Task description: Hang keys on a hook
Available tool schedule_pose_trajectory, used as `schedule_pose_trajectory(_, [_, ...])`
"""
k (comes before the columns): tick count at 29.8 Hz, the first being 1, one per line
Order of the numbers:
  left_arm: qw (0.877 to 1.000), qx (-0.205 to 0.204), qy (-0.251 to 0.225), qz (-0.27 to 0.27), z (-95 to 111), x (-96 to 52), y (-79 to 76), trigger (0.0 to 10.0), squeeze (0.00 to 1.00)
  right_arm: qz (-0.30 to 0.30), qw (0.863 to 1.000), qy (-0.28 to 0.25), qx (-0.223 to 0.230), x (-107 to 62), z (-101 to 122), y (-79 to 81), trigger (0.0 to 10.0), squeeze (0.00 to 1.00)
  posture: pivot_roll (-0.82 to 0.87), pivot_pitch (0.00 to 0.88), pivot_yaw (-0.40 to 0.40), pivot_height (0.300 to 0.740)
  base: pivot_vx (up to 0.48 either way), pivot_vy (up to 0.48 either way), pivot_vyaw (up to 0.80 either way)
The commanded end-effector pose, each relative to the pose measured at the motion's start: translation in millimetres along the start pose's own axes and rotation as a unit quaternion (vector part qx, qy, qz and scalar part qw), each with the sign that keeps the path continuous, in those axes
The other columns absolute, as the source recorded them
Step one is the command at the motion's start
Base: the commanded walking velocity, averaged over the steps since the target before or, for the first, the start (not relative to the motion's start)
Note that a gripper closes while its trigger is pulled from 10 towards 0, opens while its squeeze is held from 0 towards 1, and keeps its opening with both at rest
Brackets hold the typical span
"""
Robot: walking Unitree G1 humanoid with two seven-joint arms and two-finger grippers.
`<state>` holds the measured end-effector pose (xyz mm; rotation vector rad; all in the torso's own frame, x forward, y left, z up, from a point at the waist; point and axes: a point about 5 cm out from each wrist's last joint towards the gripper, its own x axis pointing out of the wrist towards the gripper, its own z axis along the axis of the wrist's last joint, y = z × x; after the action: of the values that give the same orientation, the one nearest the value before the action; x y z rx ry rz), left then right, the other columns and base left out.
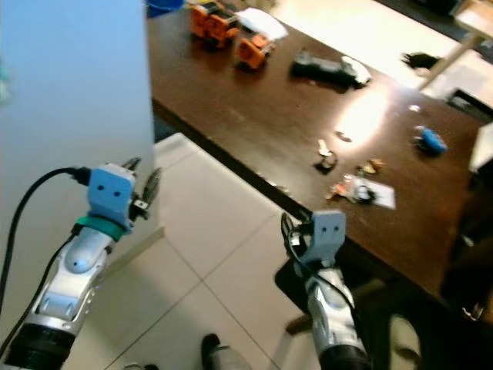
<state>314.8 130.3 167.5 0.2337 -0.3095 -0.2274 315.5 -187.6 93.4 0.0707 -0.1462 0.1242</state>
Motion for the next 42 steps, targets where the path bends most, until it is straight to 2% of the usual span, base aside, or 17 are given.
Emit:
schedule_pose_trajectory(1, [1.000, -0.025, 0.008, -0.014, 1, -1.6, -8.2, 10.0, 0.00, -0.020, 1.000, 0.002, 0.005, -5.0, -2, -7.9, 10.0, 0.00, -0.12, 0.142, -0.070, 0.740, 0.000, 0.000, -0.77])
schedule_pose_trajectory(4, [0.999, -0.034, 0.001, -0.019, 9, -0.1, -13.4, 10.0, 0.00, -0.018, 1.000, -0.021, 0.002, -0.6, 9, -7.6, 10.0, 0.00, -0.12, 0.140, -0.066, 0.740, 0.000, 0.000, -0.77])
schedule_pose_trajectory(9, [0.999, -0.005, -0.016, -0.036, 22, 2.4, -15.7, 10.0, 0.00, 0.000, 0.999, -0.048, -0.007, 5.3, 24, -1.4, 10.0, 0.00, -0.13, 0.136, -0.063, 0.740, 0.000, 0.000, -0.77])
schedule_pose_trajectory(12, [0.998, 0.015, -0.046, -0.034, 44, 9.6, -9.5, 10.0, 0.00, 0.021, 0.998, -0.064, -0.016, 9.6, 34, 6.1, 10.0, 0.00, -0.13, 0.133, -0.064, 0.740, 0.000, 0.000, -0.77])
schedule_pose_trajectory(13, [0.998, 0.015, -0.046, -0.034, 44, 9.6, -9.5, 10.0, 0.00, 0.021, 0.998, -0.064, -0.016, 9.6, 34, 6.1, 10.0, 0.00, -0.13, 0.133, -0.064, 0.740, 0.000, 0.000, -0.77])
schedule_pose_trajectory(14, [0.997, 0.009, -0.074, -0.022, 65, 16.6, -2.8, 10.0, 0.00, 0.033, 0.997, -0.072, -0.022, 12.3, 39, 10.7, 10.0, 0.00, -0.13, 0.133, -0.064, 0.740, 0.000, 0.000, -0.77])
schedule_pose_trajectory(15, [0.997, 0.009, -0.074, -0.022, 65, 16.6, -2.8, 10.0, 0.00, 0.033, 0.997, -0.072, -0.022, 12.3, 39, 10.7, 10.0, 0.00, -0.13, 0.133, -0.064, 0.740, 0.000, 0.000, -0.77])
schedule_pose_trajectory(17, [0.994, 0.011, -0.109, -0.013, 86, 24.1, 2.2, 10.0, 0.00, 0.043, 0.995, -0.083, -0.021, 16.5, 46, 16.0, 10.0, 0.00, -0.12, 0.127, -0.067, 0.740, 0.000, 0.000, -0.77])
schedule_pose_trajectory(19, [0.993, 0.015, -0.118, -0.011, 92, 26.1, 2.8, 10.0, 0.00, 0.046, 0.995, -0.085, -0.020, 17.9, 48, 17.3, 10.0, 0.00, -0.12, 0.125, -0.066, 0.740, 0.000, 0.000, -0.77])
schedule_pose_trajectory(22, [0.991, 0.032, -0.127, -0.014, 95, 28.5, -1.7, 10.0, 0.00, 0.047, 0.995, -0.088, -0.017, 19.9, 50, 19.7, 10.0, 0.00, -0.12, 0.123, -0.064, 0.740, 0.000, 0.000, -0.77])
schedule_pose_trajectory(29, [0.992, 0.027, -0.118, -0.017, 92, 29.8, -9.3, 10.0, 0.00, 0.055, 0.994, -0.088, -0.018, 19.8, 50, 25.4, 10.0, 0.00, -0.12, 0.124, -0.061, 0.740, 0.467, 0.000, -0.76])
schedule_pose_trajectory(35, [0.993, 0.015, -0.111, -0.026, 92, 31.1, -16.0, 10.0, 0.00, 0.068, 0.994, -0.084, -0.019, 17.6, 46, 33.9, 10.0, 0.00, -0.13, 0.128, -0.058, 0.740, 0.472, 0.000, 0.00])
schedule_pose_trajectory(42, [0.994, 0.014, -0.105, -0.028, 91, 32.7, -17.0, 10.0, 0.00, 0.071, 0.994, -0.078, -0.019, 16.7, 45, 34.0, 10.0, 0.00, -0.13, 0.128, -0.061, 0.740, 0.470, 0.000, 0.00])
